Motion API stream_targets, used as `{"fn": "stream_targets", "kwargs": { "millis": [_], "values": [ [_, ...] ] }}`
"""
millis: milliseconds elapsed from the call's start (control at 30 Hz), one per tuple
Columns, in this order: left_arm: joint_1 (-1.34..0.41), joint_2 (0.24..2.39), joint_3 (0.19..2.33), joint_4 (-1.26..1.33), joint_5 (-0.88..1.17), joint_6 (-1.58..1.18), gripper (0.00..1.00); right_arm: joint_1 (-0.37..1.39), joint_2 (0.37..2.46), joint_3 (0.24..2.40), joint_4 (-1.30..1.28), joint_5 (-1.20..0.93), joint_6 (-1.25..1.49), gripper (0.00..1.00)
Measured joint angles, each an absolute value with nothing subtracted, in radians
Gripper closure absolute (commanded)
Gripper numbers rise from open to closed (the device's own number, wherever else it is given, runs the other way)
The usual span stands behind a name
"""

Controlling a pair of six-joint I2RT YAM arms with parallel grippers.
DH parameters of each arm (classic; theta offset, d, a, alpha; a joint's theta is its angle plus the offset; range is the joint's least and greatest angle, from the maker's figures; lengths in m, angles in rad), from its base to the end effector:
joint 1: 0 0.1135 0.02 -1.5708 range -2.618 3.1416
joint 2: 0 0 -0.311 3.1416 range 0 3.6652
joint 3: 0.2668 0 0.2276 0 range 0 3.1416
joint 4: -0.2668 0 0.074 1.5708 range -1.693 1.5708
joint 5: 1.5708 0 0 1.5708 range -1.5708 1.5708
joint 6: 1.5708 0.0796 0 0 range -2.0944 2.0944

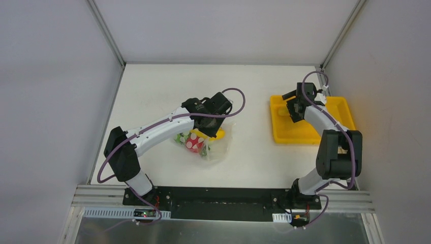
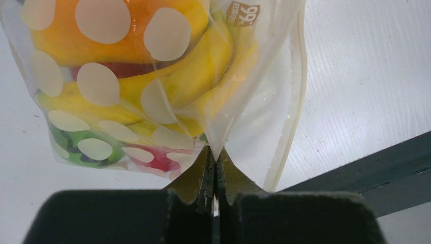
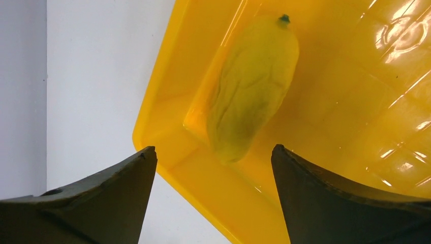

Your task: Open the zip-top bag and remove the fake food

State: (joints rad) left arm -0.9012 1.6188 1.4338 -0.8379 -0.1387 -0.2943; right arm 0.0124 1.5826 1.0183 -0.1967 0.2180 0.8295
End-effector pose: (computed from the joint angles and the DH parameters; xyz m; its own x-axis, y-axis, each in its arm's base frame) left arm 0.2205 -0.2608 0.3123 -0.7193 0.4458 -0.5327 0.5467 0.8365 -0.0382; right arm 0.3513 -0.0129 0.2531 -0.3590 0.7157 -0.5990 0.6062 0.6668 0.4334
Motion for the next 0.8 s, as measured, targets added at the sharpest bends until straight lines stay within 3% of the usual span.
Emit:
{"fn": "stream_targets", "kwargs": {
  "millis": [433, 800],
  "values": [
    [-0.901, 1.617, 1.437, -0.845, -0.13, -0.294, 1.0, 0.086, 1.23, 0.879, -0.188, 0.018, 0.768, 0.14],
    [-0.889, 1.613, 1.452, -0.862, -0.131, -0.272, 1.0, 0.534, 1.028, 0.688, -0.052, -0.096, 0.422, 0.14]
  ]
}}
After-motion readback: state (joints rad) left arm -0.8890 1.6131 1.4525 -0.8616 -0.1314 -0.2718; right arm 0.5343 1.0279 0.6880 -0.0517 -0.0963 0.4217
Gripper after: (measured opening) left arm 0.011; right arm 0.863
